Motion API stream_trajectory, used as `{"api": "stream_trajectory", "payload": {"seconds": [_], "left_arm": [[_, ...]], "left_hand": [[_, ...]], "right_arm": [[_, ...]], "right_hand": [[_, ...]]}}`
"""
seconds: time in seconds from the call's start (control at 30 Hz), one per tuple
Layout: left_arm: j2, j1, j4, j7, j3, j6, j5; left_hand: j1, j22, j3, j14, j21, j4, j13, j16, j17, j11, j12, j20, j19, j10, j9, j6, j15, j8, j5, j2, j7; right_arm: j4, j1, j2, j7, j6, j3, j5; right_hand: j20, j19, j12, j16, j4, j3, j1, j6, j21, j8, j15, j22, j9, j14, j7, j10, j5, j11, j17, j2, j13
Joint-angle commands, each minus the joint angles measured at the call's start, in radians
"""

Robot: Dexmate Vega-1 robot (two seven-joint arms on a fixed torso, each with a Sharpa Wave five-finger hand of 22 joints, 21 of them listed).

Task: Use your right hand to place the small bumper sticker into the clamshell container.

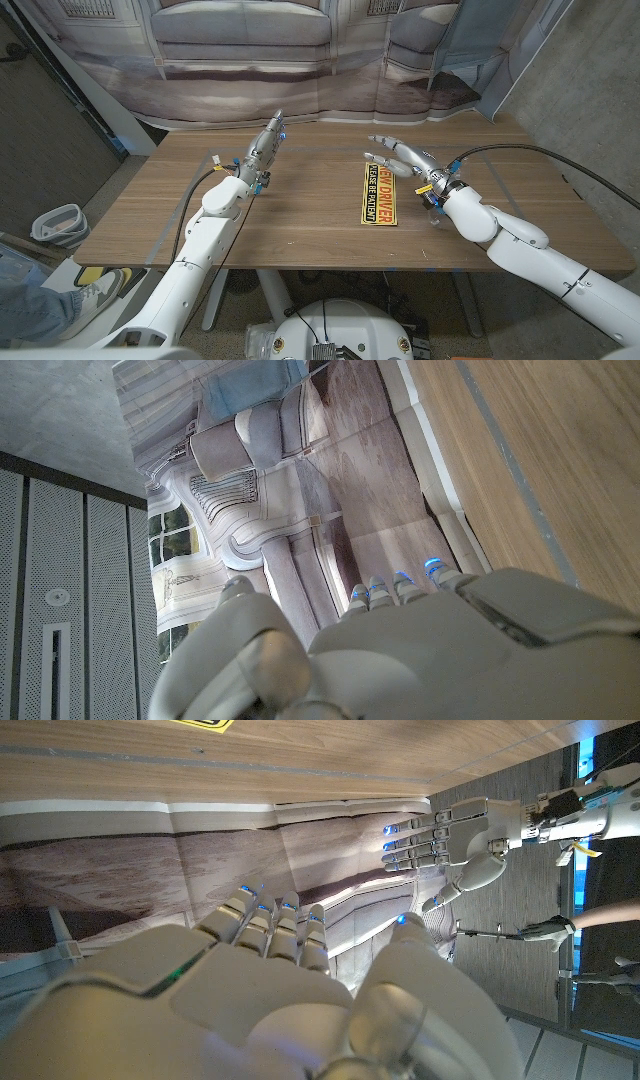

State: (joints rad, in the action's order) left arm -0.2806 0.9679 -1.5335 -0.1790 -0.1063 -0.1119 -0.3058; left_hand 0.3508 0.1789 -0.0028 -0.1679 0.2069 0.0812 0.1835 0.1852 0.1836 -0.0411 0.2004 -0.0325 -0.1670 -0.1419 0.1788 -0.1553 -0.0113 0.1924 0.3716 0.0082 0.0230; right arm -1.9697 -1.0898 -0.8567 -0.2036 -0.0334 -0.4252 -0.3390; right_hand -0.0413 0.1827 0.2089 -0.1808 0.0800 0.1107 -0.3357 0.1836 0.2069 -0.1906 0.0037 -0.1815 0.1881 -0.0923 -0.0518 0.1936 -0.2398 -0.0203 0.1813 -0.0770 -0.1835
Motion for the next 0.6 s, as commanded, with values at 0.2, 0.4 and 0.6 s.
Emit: {"api": "stream_trajectory", "payload": {"seconds": [0.2,0.4,0.6], "left_arm": [[-0.005,0.007,-0.013,-0.001,-0.003,0.006,0.002],[-0.005,0.012,-0.024,0.006,-0.002,0.01,0.004],[-0.006,0.013,-0.031,0.008,-0.003,0.015,0.007]], "left_hand": [[0.009,0.005,-0.01,-0.003,-0.001,0.001,0.002,0.005,0.003,-0.005,0.002,-0.053,-0.027,0.003,0.005,0.005,0.005,0.004,-0.004,0.005,-0.001],[0.01,0.005,-0.011,-0.003,-0.001,0.001,0.002,0.005,0.003,-0.006,0.002,-0.052,-0.027,0.002,0.005,0.005,0.005,0.003,-0.004,0.005,-0.002],[0.01,0.005,-0.012,-0.003,-0.001,0.001,0.002,0.005,0.003,-0.007,0.002,-0.05,-0.028,0.003,0.005,0.006,0.004,0.003,-0.005,0.006,-0.002]], "right_arm": [[-0.038,0.0,-0.023,0.016,0.084,-0.023,-0.075],[-0.046,0.007,-0.032,0.033,0.1,-0.031,-0.089],[-0.057,0.015,-0.041,0.057,0.125,-0.039,-0.105]], "right_hand": [[0.0,-0.007,-0.004,0.0,0.029,0.014,-0.047,-0.021,-0.005,0.003,0.005,-0.003,0.004,0.01,-0.02,-0.018,-0.001,0.009,0.002,-0.003,-0.006],[0.011,-0.005,-0.004,0.0,0.042,0.022,-0.068,-0.024,-0.005,0.001,0.018,-0.002,0.004,0.014,-0.029,-0.023,0.0,0.013,0.002,-0.004,-0.007],[0.019,-0.006,-0.008,-0.001,0.055,0.03,-0.09,-0.033,-0.005,0.001,0.024,-0.002,0.004,0.016,-0.032,-0.037,0.001,0.011,0.002,-0.004,-0.007]]}}
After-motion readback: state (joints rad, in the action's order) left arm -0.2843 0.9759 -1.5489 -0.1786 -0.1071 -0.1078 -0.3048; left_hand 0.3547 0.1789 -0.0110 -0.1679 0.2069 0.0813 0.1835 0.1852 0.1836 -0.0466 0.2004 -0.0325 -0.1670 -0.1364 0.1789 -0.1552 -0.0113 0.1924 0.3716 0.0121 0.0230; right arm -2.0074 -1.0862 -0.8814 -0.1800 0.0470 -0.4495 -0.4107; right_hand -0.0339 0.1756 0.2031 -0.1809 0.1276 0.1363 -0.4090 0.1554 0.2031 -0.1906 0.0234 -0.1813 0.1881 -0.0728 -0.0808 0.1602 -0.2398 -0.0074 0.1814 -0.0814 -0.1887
